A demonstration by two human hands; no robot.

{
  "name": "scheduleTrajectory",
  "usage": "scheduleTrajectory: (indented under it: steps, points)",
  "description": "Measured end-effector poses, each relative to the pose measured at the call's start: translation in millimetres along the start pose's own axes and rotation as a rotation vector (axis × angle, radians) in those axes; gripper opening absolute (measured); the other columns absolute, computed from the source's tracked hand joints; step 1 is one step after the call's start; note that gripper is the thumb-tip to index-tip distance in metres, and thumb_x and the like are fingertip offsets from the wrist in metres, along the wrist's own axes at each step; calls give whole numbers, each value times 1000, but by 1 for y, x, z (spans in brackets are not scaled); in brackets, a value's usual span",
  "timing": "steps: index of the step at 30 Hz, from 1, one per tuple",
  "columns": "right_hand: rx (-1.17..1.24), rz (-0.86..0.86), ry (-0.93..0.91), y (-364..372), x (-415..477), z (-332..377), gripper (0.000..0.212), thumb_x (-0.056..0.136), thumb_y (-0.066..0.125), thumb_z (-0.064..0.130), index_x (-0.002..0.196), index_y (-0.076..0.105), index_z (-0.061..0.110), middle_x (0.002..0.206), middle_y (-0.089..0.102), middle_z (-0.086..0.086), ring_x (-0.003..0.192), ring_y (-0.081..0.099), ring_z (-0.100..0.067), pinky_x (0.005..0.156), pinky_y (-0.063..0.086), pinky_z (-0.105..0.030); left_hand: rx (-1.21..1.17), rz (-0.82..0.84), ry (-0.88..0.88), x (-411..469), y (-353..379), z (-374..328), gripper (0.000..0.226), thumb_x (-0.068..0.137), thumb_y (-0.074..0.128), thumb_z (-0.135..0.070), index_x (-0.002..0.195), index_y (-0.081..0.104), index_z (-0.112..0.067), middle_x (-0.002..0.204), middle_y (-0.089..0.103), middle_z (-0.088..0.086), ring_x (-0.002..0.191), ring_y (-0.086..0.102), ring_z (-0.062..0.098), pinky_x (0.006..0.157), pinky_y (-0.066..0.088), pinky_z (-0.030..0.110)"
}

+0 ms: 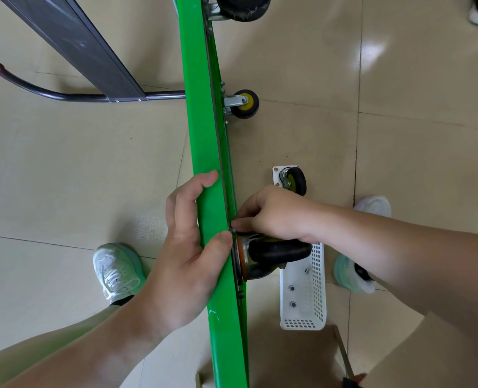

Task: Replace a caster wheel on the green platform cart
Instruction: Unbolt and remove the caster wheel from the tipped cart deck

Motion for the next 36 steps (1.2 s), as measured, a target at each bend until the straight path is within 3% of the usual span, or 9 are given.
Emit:
scheduleTrajectory:
  steps: [4, 10, 13, 17, 23, 28, 36]
  points:
    - [75, 10, -32, -1, 0, 0, 16, 78, 86, 23, 91, 78, 24, 81, 77, 5, 85, 73, -16, 92, 58, -38, 5, 0, -5, 0, 0, -1, 65, 81, 53, -36, 137, 34, -61, 136, 46, 18, 112, 56, 41, 97, 46, 69]
    - [87, 73, 60, -3, 0, -4, 25, 84, 78, 44, 95, 80, 22, 92, 78, -2, 93, 73, -23, 93, 57, -38, 7, -1, -3, 0, 0, 0, 64, 82, 53, -35, 138, 34, -59, 138, 46, 19, 118, 55, 39, 100, 45, 65]
    - [31, 22, 13, -2, 0, -2, 17, 85, 78, 40, 90, 81, 24, 83, 77, 3, 86, 73, -18, 87, 58, -34, 4, 1, -6, 0, 0, 0, 65, 82, 53, -35, 139, 34, -58, 139, 46, 20, 116, 56, 41, 98, 47, 66]
    - [88, -14, -11, -3, 3, -3, 15, 75, 88, 26, 87, 80, 23, 83, 78, 1, 86, 74, -21, 91, 59, -43, -2, 3, -8, 0, 0, -1, 65, 81, 53, -35, 138, 34, -58, 137, 46, 19, 110, 56, 41, 94, 47, 70]
    - [130, 69, 18, -2, 1, -4, 16, 81, 84, 29, 95, 79, 23, 92, 78, -2, 94, 73, -23, 96, 57, -41, 8, -2, 0, 0, 0, -1, 64, 81, 53, -35, 138, 34, -59, 141, 44, 17, 116, 56, 40, 98, 47, 67]
    - [114, 68, 15, 3, 6, -8, 7, 80, 84, 20, 83, 80, 25, 86, 78, 0, 93, 74, -24, 96, 57, -44, 1, -4, 3, 0, 0, 0, 65, 81, 53, -35, 139, 34, -58, 139, 45, 20, 116, 55, 41, 98, 47, 65]
    - [180, 247, 195, 8, 11, -11, 10, 91, 74, 16, 83, 77, 21, 88, 74, -9, 84, 68, -28, 91, 57, -51, -3, -5, 25, 0, 1, -1, 64, 82, 52, -34, 137, 34, -61, 143, 43, 17, 119, 56, 37, 101, 48, 61]
Point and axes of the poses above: each hand's wrist, its own x-axis towards the middle knuckle, its own y-axis out of the palm, z = x × y, the point moved 3 cm from there along x, towards the middle knuckle
